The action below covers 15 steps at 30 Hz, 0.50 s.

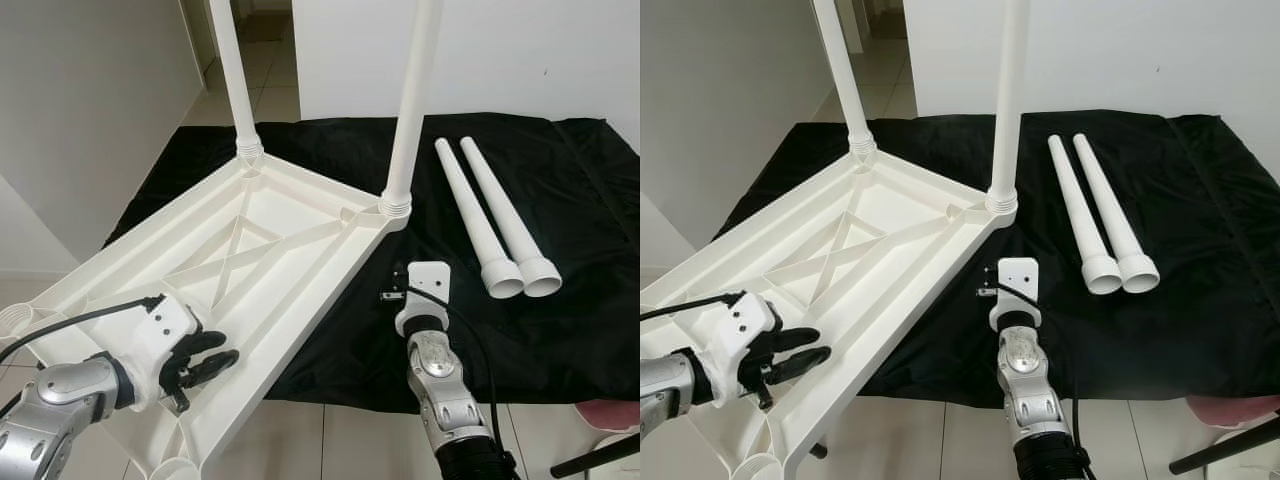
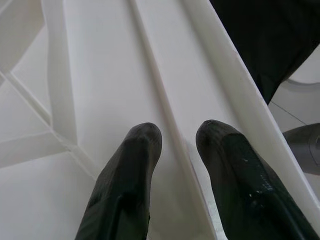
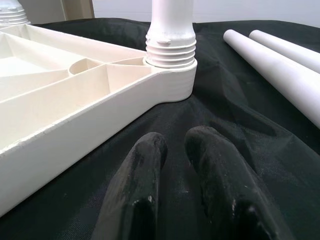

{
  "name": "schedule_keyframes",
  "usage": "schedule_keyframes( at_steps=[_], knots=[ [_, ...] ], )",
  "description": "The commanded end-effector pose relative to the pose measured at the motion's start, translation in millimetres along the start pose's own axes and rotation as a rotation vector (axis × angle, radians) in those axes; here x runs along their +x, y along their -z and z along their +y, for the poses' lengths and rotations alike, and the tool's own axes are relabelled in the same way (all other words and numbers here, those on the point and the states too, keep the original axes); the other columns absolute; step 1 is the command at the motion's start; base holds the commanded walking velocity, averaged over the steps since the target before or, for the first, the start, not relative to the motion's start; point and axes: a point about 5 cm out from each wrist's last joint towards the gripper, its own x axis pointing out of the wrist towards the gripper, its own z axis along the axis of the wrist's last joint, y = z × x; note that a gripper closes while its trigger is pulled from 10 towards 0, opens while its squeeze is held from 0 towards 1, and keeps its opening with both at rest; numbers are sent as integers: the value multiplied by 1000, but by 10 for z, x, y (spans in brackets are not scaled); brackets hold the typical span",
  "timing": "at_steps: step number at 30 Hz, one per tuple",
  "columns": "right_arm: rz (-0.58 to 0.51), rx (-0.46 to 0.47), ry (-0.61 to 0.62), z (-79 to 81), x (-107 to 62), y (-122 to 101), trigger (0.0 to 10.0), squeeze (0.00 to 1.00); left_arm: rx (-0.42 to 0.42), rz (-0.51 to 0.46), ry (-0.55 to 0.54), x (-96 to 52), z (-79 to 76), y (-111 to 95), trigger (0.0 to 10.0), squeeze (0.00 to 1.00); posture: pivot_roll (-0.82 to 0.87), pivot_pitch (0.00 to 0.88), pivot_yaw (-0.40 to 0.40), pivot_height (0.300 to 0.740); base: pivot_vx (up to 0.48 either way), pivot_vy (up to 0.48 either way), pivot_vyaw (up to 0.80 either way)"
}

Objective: Building children table

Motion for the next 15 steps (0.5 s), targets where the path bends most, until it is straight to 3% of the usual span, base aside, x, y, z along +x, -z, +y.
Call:
schedule_keyframes(
  at_steps=[1,15],
  knots=[
    [17,-1,-13,34,-15,35,10000,0,2,44,132,-2,-101,49,10000,0,-2,48,64,740,0,0,0],
    [19,-2,-14,28,-16,36,10000,0,13,131,46,63,-43,166,10000,0,-2,48,64,740,0,0,0]
  ],
)
